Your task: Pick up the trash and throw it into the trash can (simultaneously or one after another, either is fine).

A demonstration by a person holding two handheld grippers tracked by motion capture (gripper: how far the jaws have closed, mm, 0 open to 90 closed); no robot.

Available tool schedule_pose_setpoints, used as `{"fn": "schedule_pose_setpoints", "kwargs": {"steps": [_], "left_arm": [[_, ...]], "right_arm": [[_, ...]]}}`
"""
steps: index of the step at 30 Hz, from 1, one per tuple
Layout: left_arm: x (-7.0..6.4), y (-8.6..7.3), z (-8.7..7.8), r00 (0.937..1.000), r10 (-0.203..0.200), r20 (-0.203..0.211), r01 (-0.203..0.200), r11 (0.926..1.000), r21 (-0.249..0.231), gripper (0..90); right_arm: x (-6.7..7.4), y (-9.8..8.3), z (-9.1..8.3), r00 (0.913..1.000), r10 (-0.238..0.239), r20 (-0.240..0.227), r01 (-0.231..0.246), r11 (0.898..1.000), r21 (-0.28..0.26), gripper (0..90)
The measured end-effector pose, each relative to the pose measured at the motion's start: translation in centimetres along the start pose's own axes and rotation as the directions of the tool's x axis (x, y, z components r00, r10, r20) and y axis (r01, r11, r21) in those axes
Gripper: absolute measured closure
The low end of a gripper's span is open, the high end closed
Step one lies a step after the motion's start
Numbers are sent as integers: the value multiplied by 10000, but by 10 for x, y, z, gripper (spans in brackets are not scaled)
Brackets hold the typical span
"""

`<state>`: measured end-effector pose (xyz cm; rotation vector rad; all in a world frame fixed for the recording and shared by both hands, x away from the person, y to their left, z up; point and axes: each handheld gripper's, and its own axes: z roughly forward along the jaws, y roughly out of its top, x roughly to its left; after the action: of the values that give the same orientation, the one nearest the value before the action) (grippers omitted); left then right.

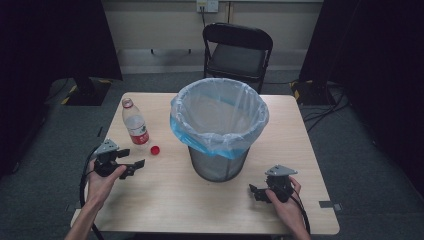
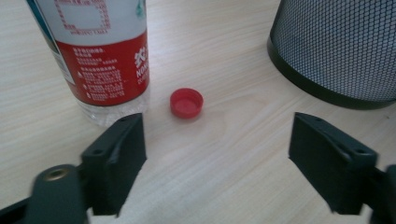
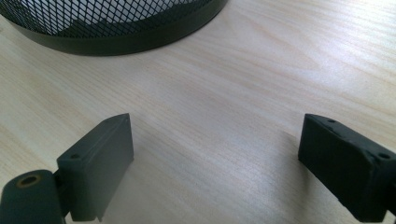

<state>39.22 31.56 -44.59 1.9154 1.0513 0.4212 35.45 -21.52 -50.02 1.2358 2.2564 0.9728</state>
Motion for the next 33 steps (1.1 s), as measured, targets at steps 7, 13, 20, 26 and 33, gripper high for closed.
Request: {"fn": "schedule_pose_setpoints", "kwargs": {"steps": [7, 13, 20, 26, 33], "left_arm": [[8, 8, 4, 9993, 223, -294, -221, 9997, 70, 201], [19, 12, 10, 9982, 135, -590, -128, 9998, 128, 201], [30, 25, 12, 9970, 330, -703, -322, 9994, 126, 200], [39, 37, 16, 9966, 211, -793, -213, 9998, -16, 196], [49, 44, 32, 9953, 227, -941, -208, 9996, 214, 169]], "right_arm": [[0, 0, 0, 10000, -2, 1, 2, 10000, -1, 94], [0, 0, 0, 10000, 1, 1, -1, 10000, 0, 94], [0, 0, 0, 10000, 0, 3, 0, 10000, -1, 94], [0, 0, 0, 10000, 1, 3, -1, 10000, -1, 94], [0, 0, 0, 10000, -19, 3, 19, 10000, 7, 94]]}}
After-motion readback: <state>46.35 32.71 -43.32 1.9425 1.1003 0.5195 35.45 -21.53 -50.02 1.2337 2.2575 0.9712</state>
